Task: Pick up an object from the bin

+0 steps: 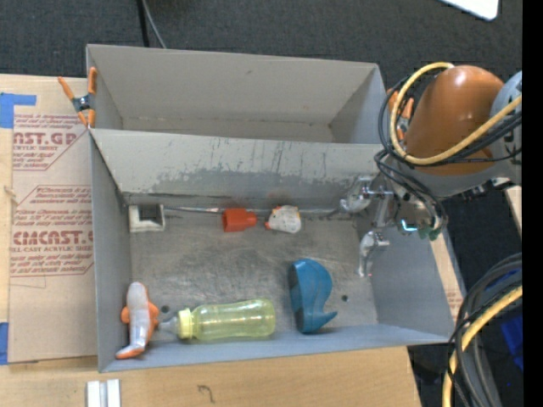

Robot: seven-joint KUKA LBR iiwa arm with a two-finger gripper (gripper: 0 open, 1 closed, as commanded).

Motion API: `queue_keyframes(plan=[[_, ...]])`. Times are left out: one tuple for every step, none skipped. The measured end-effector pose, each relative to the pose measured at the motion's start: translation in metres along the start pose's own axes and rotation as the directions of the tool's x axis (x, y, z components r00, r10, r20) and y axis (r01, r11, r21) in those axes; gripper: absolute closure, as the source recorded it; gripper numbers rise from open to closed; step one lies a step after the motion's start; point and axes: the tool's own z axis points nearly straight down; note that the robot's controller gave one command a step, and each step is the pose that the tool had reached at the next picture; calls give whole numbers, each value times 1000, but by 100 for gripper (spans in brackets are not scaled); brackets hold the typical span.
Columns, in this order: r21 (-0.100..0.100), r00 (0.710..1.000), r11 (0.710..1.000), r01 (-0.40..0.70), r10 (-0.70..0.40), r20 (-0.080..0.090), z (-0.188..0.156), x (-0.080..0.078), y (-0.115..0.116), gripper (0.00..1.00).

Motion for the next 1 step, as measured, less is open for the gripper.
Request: queue_keyframes(plan=[[1, 1000, 1000, 1, -1, 8, -5, -2, 0, 0]])
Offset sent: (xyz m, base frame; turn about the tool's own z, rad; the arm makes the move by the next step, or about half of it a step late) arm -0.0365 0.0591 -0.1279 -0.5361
